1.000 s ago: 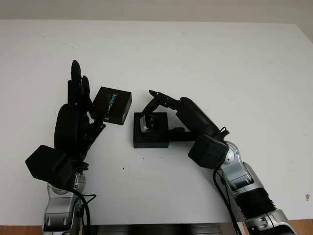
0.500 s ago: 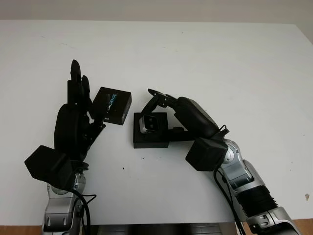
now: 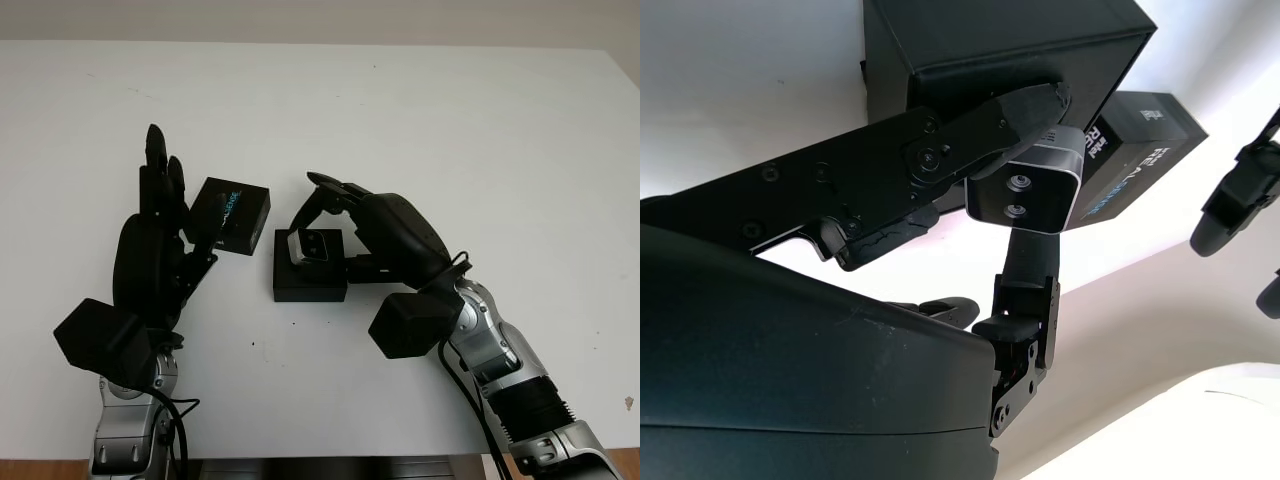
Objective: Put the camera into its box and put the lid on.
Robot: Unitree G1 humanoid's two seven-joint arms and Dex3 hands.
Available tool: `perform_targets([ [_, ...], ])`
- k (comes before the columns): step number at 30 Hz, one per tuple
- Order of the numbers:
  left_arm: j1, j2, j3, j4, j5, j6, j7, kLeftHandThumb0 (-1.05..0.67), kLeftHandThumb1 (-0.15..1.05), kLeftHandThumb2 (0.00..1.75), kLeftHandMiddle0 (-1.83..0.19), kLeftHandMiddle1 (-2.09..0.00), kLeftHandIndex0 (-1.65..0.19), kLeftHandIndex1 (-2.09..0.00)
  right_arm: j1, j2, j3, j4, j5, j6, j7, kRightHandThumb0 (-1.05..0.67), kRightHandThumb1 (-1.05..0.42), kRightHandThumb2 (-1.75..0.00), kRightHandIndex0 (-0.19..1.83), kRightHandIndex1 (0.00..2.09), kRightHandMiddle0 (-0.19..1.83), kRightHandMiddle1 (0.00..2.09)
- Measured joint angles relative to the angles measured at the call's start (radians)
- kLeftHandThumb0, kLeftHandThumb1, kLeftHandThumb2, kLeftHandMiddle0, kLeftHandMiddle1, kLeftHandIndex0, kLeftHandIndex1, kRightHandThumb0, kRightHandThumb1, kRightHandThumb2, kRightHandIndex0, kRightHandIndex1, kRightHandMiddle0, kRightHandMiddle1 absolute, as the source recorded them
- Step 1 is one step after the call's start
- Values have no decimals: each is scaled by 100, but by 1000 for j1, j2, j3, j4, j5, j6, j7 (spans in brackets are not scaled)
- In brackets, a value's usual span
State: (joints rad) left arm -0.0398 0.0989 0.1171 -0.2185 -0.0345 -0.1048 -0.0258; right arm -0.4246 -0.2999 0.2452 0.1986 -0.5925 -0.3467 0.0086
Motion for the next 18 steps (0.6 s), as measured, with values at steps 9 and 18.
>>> perform_targets([
  [9, 0, -9, -2, 0, -2, -1, 3, -51, 105, 37, 16, -5, 19, -5, 21, 0, 10, -75, -10, 85, 32, -49, -95, -6, 39, 7, 45, 142],
  [18, 5, -17, -5, 0, 6, -7, 8, -52, 105, 38, 15, -6, 18, -4, 23, -21, 17, -131, -4, 147, 143, -59, -95, -5, 30, 4, 33, 119],
])
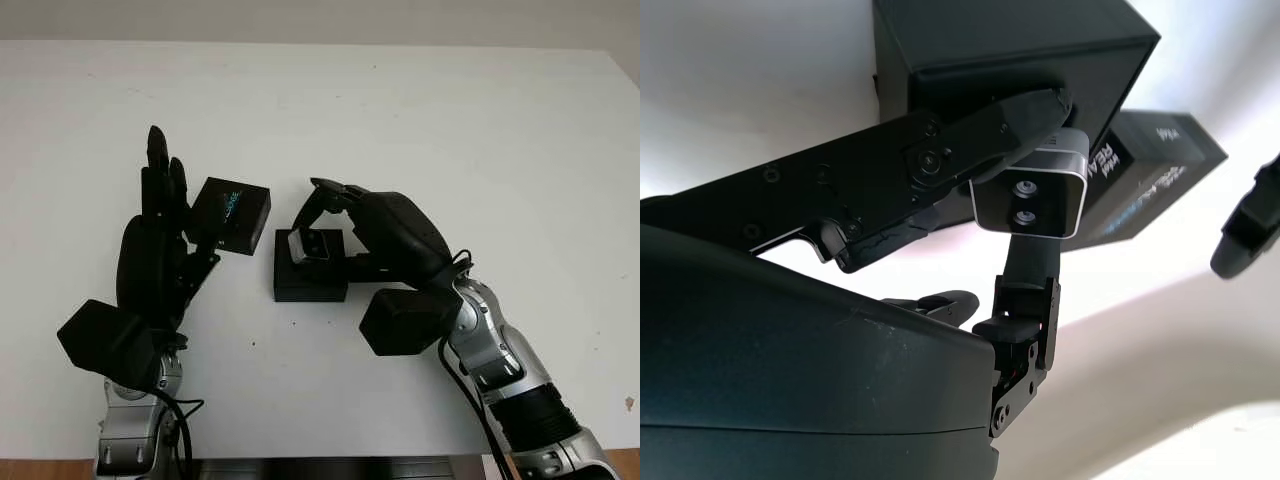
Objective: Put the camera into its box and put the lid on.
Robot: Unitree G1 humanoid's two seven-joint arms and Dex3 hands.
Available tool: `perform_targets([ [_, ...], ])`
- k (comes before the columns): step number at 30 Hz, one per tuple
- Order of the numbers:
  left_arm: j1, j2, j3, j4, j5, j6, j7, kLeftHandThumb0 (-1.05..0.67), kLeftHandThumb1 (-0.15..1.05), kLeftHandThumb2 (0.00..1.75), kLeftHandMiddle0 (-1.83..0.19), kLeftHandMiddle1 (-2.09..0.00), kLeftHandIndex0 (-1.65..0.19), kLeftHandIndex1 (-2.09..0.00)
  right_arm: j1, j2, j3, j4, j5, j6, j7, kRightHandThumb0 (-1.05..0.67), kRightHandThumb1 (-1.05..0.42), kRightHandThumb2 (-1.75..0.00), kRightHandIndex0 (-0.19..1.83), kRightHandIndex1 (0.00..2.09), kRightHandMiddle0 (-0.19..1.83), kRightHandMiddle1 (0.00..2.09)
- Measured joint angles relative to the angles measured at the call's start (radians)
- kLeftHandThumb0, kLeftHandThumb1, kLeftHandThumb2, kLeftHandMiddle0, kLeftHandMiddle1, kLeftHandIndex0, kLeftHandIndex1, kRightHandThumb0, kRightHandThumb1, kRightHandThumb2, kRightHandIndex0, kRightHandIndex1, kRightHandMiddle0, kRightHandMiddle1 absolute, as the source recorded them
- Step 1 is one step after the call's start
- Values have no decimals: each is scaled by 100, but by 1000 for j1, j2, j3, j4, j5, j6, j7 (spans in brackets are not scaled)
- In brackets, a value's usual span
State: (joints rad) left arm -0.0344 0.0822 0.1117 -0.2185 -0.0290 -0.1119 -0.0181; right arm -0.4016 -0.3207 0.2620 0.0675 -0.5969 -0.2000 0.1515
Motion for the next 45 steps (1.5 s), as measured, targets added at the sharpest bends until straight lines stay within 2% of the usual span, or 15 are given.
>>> perform_targets([
  [1, 1, 0, 0, 0, 2, -2, 2, -51, 105, 38, 15, -6, 18, -4, -3, -11, 3, -6, -1, 9, 30, -68, -95, -5, 20, 3, 25, 85],
  [2, 2, 0, 0, 0, 2, -6, 2, -51, 105, 38, 15, -6, 18, -4, -6, -23, 5, -16, 0, 16, 59, -71, -95, -5, 15, 3, 24, 62],
  [4, 2, 0, 0, 1, 2, -12, 3, -51, 105, 38, 15, -5, 18, -4, -11, -45, 5, -34, 2, 26, 103, -76, -94, -5, 6, 3, 22, 33],
  [7, 2, 0, 0, 1, 2, -15, 3, -51, 105, 38, 14, -6, 18, -5, -12, -53, 5, -41, 21, 29, 130, -79, -94, -5, -1, 2, 19, 19],
  [10, 2, 0, 0, 2, 1, -15, 3, -51, 105, 37, 14, -6, 18, -5, -12, -54, 4, -42, 40, 35, 149, -79, -95, -5, -6, 0, 16, 15],
  [21, 2, -3, -2, 1, -2, -8, 4, -51, 105, 36, 14, -6, 18, -5, 1, -50, -12, -37, 99, 36, 110, -80, -93, -5, -7, 4, 7, 7],
  [25, 2, -4, -6, 1, 4, -8, 5, -51, 105, 38, 15, -5, 18, -5, 0, -49, -50, -34, 148, 4, 61, -73, -89, -4, 2, 9, 15, 11],
  [31, 2, -4, -9, 1, 1, -7, 5, -52, 105, 37, 15, -5, 19, -5, -8, -48, -90, 7, 174, -128, -48, -66, -85, -4, 20, 15, 35, 19],
  [42, 2, -4, -9, -1, -2, -3, 5, -52, 105, 36, 14, -6, 18, -5, -10, -87, -99, 31, 30, -248, -190, -65, -85, -5, 32, 19, 49, 31],
  [45, 3, -5, -9, -5, -1, 2, 8, -51, 105, 36, 14, -5, 18, -6, -10, -113, -99, 29, -17, -260, -202, -67, -87, -6, 34, 14, 38, 62],
])
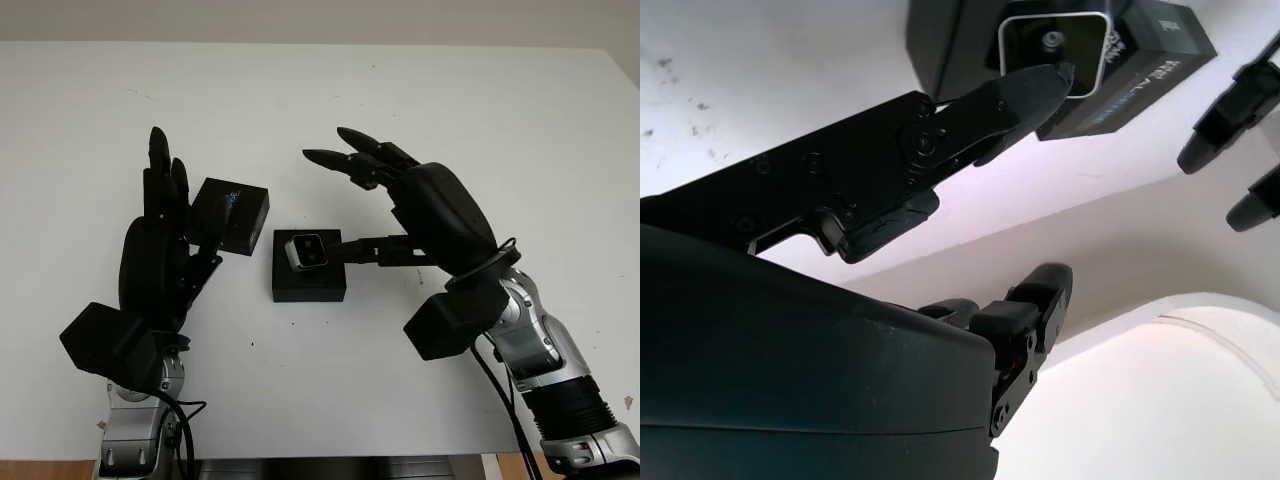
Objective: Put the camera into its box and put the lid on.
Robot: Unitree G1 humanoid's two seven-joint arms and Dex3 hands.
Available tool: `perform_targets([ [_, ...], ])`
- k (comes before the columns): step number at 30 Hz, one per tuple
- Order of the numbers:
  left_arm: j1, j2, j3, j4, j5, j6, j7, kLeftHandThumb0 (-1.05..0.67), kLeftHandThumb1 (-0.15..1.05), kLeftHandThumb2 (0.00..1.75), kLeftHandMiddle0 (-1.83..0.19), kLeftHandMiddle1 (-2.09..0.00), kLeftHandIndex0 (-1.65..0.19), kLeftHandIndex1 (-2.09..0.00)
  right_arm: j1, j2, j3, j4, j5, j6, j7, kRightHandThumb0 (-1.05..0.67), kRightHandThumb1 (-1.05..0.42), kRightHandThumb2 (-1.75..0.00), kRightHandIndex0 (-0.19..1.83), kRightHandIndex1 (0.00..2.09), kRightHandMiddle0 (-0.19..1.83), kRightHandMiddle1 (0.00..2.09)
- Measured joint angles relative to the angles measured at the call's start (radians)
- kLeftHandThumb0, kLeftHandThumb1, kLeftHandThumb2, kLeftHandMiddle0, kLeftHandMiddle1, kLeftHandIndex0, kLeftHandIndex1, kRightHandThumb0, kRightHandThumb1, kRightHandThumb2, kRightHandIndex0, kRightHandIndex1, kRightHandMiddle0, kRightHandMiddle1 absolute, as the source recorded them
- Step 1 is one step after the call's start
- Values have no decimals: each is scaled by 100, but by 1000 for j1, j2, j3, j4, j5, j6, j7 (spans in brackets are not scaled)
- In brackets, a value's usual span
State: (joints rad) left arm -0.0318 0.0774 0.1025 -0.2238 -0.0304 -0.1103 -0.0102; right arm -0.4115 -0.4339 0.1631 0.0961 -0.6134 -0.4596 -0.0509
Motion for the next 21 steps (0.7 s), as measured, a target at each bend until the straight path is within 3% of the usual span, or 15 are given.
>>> perform_targets([
  [2, 1, 0, 0, 0, -1, 0, 0, -51, 105, 37, 14, -6, 18, -6, 0, -22, 2, -8, -33, -1, 4, -71, -87, -5, 36, 14, 35, 75],
  [8, 4, -6, 0, -4, -9, 5, 3, -51, 105, 36, 16, -5, 19, -5, 2, -64, 24, -39, -119, -15, 5, -81, -91, -6, 41, 15, 38, 84],
  [21, 7, -7, -1, -4, -7, 5, 0, -51, 105, 36, 17, -5, 19, -5, 23, -32, 57, -64, -150, 33, 5, -83, -93, -6, 40, 11, 29, 85],
])
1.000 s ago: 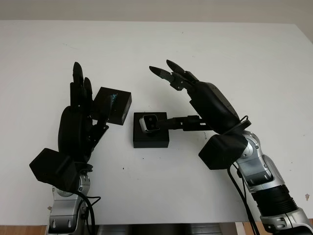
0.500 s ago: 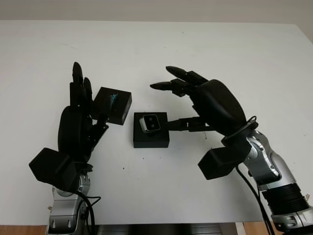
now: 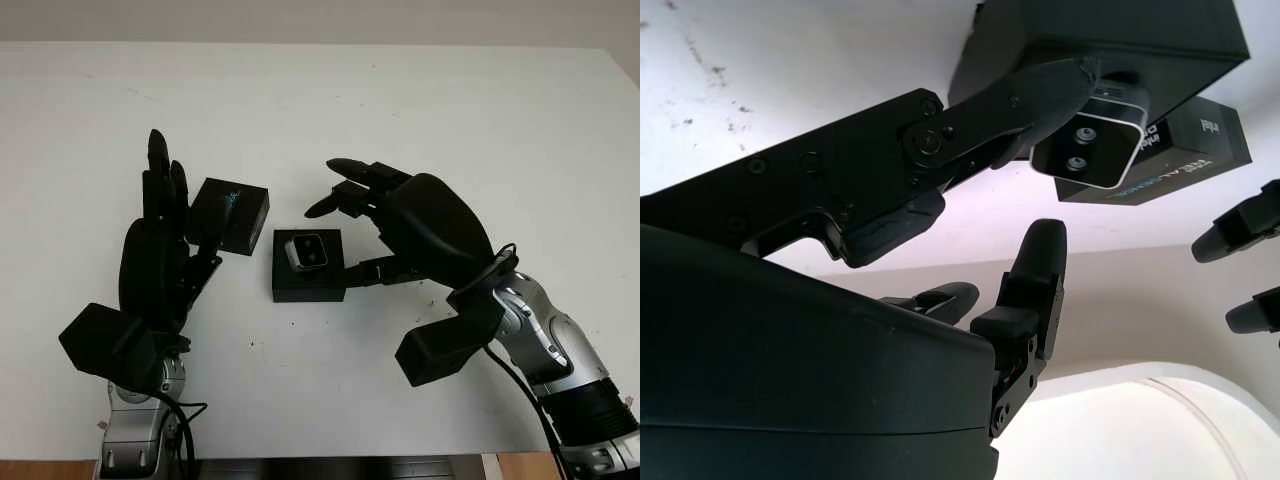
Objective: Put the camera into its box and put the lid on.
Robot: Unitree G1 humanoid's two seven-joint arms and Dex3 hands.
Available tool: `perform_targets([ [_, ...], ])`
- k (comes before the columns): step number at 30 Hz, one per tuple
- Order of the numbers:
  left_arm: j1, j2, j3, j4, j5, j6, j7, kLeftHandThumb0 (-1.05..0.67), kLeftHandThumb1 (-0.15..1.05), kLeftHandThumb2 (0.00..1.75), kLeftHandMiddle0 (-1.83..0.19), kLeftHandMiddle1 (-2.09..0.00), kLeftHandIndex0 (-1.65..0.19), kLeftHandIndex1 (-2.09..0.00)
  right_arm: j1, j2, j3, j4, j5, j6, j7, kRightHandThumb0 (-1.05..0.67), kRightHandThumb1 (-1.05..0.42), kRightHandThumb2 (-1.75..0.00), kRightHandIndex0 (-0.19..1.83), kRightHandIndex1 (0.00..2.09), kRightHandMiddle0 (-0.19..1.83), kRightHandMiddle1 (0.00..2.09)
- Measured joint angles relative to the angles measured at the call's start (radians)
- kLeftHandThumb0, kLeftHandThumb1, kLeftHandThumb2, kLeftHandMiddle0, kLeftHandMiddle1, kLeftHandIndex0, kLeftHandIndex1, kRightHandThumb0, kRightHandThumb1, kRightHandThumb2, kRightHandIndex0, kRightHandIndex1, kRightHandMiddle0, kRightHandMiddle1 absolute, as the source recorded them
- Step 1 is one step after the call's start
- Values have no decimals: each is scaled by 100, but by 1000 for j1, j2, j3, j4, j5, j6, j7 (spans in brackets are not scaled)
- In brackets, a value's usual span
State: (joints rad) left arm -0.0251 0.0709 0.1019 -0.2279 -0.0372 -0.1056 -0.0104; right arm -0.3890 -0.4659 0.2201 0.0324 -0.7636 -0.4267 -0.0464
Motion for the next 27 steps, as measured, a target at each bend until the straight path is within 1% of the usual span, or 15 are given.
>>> perform_targets([
  [7, 0, 0, 0, 0, -2, -5, -7, -52, 105, 36, 17, -5, 18, -3, 2, 32, 10, -5, 6, 36, 13, -84, -93, -6, 37, 9, 22, 85],
  [15, 2, 0, -1, 0, -2, -5, -10, -49, 105, 37, 18, -5, 19, -3, 2, 49, 23, 0, 15, 40, 4, -83, -94, -6, 36, 8, 22, 87],
  [27, 3, 0, -1, 0, -2, -7, -11, -48, 105, 38, 19, -5, 19, -3, 0, 52, 30, 37, 9, 20, -51, -78, -94, -5, 41, 10, 25, 106],
])
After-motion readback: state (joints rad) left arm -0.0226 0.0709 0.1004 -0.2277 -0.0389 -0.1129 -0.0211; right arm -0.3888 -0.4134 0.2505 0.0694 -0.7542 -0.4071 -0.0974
